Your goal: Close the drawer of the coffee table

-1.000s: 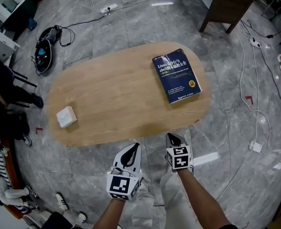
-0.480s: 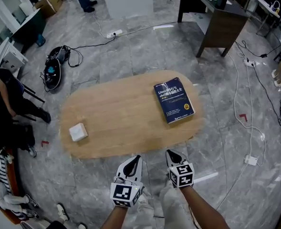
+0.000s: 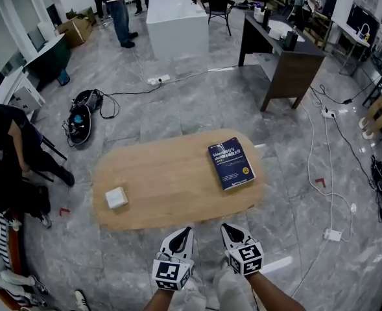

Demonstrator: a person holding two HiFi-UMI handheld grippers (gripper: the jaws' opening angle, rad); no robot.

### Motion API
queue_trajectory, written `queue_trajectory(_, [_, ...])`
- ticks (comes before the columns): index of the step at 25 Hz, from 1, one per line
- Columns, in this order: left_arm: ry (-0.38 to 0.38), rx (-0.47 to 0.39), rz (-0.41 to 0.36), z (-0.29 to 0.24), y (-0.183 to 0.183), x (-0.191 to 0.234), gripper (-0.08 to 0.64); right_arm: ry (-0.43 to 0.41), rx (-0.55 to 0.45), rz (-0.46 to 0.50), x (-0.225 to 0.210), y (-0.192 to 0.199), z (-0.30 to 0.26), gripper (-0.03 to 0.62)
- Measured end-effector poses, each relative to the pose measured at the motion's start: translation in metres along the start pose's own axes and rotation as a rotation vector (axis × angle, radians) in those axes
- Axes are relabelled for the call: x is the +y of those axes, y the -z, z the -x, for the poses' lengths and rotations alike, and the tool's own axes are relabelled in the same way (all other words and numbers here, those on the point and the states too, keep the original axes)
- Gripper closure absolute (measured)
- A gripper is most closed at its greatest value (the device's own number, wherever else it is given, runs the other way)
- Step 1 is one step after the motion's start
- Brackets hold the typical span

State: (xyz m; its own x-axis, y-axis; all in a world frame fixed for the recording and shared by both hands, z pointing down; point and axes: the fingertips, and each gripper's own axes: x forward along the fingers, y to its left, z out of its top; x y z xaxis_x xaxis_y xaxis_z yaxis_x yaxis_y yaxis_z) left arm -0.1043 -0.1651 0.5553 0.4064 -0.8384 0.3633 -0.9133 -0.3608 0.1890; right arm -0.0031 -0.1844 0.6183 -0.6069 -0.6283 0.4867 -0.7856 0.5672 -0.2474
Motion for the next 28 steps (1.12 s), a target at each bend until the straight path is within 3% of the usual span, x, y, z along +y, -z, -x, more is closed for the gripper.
queue_trajectory(15, [0.042, -0.142, -0.051, 0.09, -0.095, -0.025, 0.561, -0.063, -0.199, 0.128, 0.1, -0.122, 0.101, 0.581])
queue_trajectory(28, [0.109, -0.26, -0.098, 0.18, -0.154, -0.034, 0.561, -0.103, -0.308, 0.244, 0.194, -0.177, 0.16, 0.581])
